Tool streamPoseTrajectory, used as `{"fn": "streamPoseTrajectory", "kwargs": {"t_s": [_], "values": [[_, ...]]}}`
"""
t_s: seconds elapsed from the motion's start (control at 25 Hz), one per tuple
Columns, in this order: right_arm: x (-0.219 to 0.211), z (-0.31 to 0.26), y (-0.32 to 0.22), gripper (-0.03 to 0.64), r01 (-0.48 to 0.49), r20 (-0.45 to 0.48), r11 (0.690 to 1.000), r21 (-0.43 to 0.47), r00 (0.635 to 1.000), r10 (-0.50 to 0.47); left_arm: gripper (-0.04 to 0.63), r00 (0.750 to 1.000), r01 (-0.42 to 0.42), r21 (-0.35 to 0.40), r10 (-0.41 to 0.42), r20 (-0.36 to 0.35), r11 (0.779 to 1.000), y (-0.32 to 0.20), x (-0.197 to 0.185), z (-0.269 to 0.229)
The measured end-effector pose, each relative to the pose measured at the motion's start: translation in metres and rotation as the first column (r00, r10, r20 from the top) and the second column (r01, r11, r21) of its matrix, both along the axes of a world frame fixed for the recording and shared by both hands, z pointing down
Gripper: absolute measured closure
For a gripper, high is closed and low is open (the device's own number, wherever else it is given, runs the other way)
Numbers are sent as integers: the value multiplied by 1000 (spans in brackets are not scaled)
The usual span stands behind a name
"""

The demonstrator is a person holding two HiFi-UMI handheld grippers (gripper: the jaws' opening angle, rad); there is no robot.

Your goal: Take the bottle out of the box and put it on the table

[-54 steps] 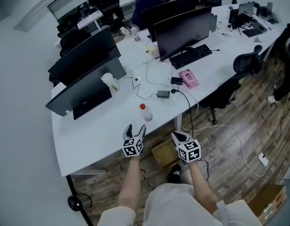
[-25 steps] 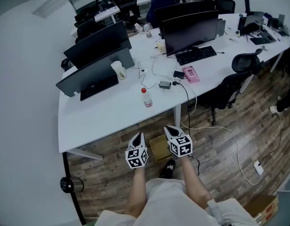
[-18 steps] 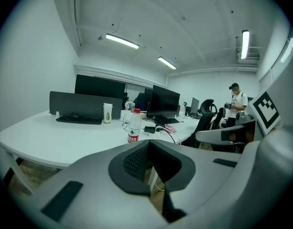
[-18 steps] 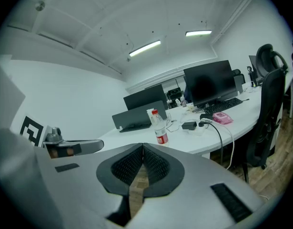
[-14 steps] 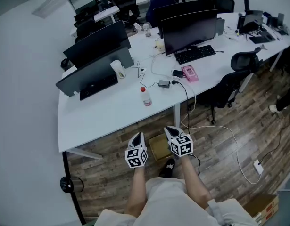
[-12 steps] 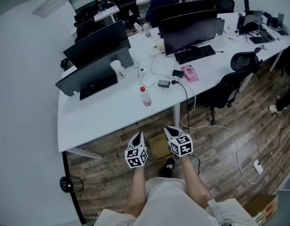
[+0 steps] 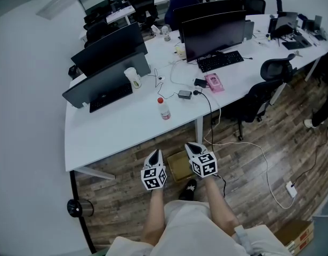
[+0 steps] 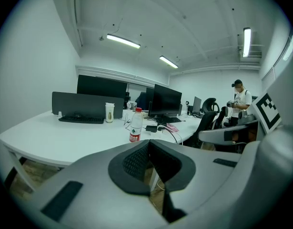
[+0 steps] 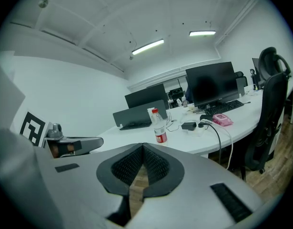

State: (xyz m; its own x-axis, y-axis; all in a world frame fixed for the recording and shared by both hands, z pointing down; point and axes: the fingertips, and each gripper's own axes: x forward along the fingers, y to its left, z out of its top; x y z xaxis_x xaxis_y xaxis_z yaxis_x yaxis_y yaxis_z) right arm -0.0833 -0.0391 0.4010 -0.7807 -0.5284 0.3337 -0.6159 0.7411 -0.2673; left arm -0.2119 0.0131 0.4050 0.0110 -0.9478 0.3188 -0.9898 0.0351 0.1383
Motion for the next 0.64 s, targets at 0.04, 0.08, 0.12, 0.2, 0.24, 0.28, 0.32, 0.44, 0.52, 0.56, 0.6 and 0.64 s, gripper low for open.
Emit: {"fn": "streamPoseTrajectory", "kwargs": {"t_s": [0.04, 0.08, 0.12, 0.2, 0.24, 0.28, 0.32, 0.44, 0.52, 0.56, 0.6, 0.64], "values": [[1, 0, 0, 578, 0, 0, 1000, 0, 1000, 0, 580, 1000, -1, -2, 1, 0, 1000, -1, 1, 0], [1, 0, -1, 578, 0, 0, 1000, 1, 1000, 0, 580, 1000, -2, -3, 2, -1, 1000, -1, 1, 0], [1, -1, -1, 578, 1, 0, 1000, 2, 1000, -1, 580, 1000, -3, -4, 3, -2, 1000, -2, 2, 0], [2, -2, -3, 578, 3, 0, 1000, 2, 1000, -3, 580, 1000, -6, -4, 6, -1, 1000, -5, 4, -1], [2, -1, -3, 578, 4, 0, 1000, 2, 1000, -4, 580, 1000, -7, -5, 7, -1, 1000, -6, 5, -1], [2, -1, -4, 578, 4, -1, 1000, 2, 1000, -4, 580, 1000, -9, -6, 9, -1, 1000, -7, 5, -1], [3, -1, -5, 578, 4, -1, 1000, 1, 1000, -4, 580, 1000, -11, -7, 11, -1, 1000, -8, 6, 0], [3, -2, -7, 578, 3, 6, 1000, 1, 1000, -3, 580, 1000, -16, -11, 16, 0, 1000, -11, 8, 1], [5, -1, -10, 578, 0, 8, 1000, 2, 1000, 0, 580, 1000, -17, -14, 17, -1, 1000, -13, 9, 3], [6, -1, -11, 578, -1, 8, 1000, 2, 1000, 1, 580, 1000, -17, -15, 17, -2, 1000, -13, 10, 4], [7, 0, -11, 578, -2, 8, 1000, 2, 1000, 2, 580, 1000, -17, -17, 17, -3, 1000, -14, 10, 5], [8, 0, -12, 578, -3, 7, 1000, 2, 1000, 3, 580, 1000, -17, -19, 17, -4, 1000, -14, 11, 6]]}}
